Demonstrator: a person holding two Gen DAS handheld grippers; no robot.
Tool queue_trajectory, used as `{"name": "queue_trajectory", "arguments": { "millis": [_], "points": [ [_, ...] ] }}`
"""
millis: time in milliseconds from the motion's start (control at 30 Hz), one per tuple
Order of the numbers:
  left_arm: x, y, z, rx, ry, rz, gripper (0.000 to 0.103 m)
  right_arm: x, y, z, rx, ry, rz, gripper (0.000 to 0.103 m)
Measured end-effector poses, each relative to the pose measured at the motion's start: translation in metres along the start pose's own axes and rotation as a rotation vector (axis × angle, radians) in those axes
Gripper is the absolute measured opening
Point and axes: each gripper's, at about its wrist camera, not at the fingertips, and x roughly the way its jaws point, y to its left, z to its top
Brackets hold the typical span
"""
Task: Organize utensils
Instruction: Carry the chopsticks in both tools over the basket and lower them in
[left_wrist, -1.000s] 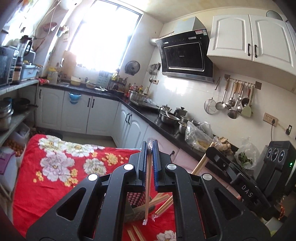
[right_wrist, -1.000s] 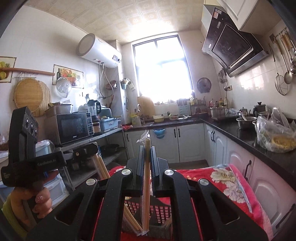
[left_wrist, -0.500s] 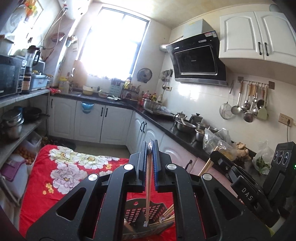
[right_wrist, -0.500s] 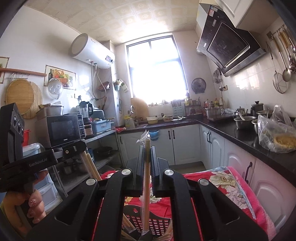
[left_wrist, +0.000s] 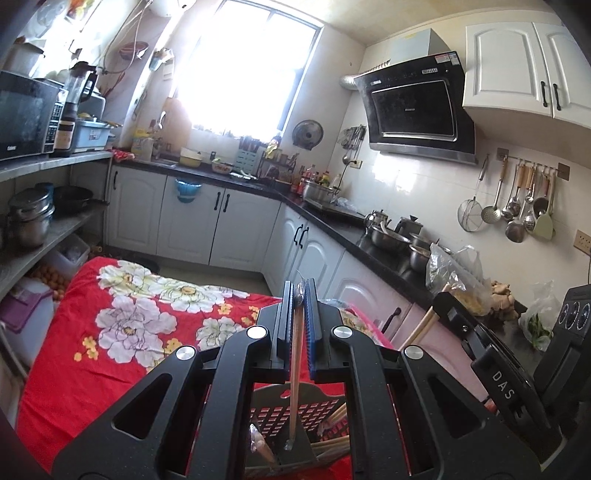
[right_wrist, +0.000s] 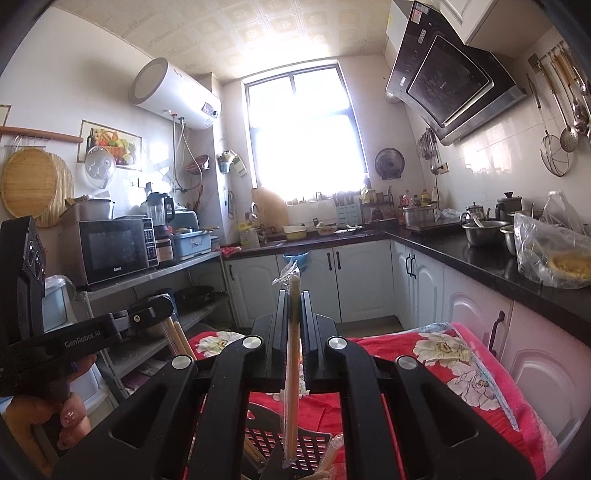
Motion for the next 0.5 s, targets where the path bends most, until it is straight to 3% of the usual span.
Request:
{"name": "queue_trajectory", "arguments": {
  "millis": [500],
  "points": [
    [0.016, -0.006, -0.028, 0.063, 0.018, 0.034, 0.003, 0.017, -0.004, -0.032, -0.003, 0.052, -0.026, 0.006]
  ]
}}
